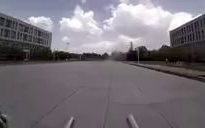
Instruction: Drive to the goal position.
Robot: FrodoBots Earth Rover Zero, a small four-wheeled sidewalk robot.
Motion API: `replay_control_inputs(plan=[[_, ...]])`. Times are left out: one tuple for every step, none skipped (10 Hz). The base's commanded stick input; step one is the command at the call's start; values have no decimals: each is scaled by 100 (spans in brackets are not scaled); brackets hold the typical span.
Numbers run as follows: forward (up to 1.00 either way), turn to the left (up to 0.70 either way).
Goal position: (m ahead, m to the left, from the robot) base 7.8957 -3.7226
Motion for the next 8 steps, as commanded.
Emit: replay_control_inputs(plan=[[70, 0], [70, 0], [70, 0], [70, 0], [70, 0], [70, 0], [70, 0], [70, 0]])
